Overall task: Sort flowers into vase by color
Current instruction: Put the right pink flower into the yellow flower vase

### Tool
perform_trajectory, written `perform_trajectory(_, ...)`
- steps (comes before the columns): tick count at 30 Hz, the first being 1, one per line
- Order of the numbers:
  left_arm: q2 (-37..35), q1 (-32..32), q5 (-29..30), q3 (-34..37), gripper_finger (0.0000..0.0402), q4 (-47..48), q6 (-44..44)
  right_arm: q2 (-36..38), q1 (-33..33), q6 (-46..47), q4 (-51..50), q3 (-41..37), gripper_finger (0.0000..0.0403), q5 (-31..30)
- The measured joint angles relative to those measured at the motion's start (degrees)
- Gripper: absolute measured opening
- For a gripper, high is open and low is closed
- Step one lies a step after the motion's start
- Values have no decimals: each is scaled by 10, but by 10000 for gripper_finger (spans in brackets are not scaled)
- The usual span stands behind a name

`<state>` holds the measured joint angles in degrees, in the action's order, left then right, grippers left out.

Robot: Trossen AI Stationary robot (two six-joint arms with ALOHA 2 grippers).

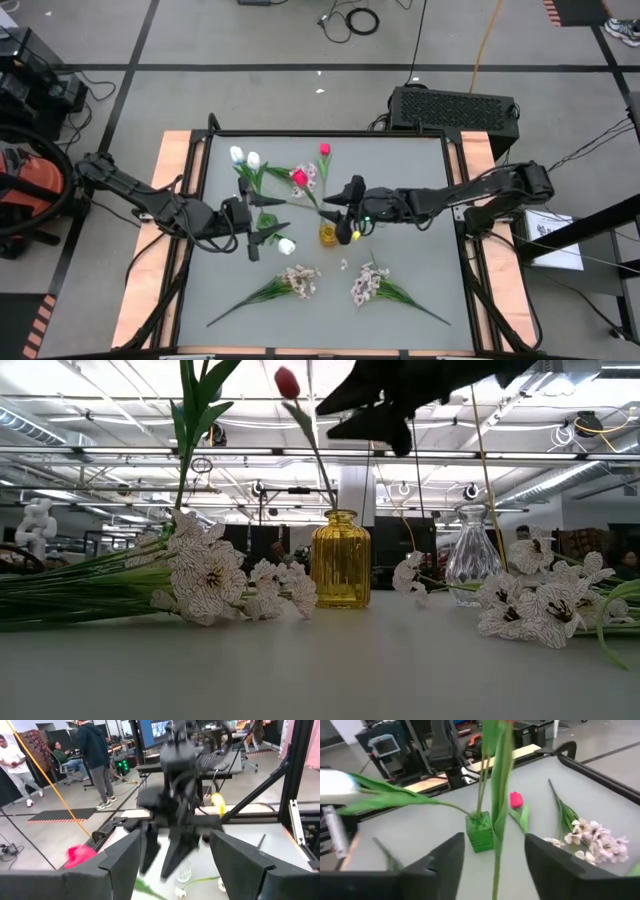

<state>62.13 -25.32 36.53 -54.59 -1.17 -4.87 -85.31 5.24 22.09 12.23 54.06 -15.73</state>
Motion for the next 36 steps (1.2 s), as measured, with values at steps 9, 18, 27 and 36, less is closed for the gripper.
perform_trajectory(9,-41,-23,16,0,242,69,15,116,-28,26,-217,1,250,-172)
perform_trajectory(18,-56,-33,17,0,242,83,15,-27,-134,176,-191,1,235,-221)
perform_trajectory(27,-56,-37,13,0,242,101,21,-208,-150,267,-41,11,219,-129)
perform_trajectory(36,-56,-37,13,0,242,109,26,-281,-158,265,-93,106,208,-87)
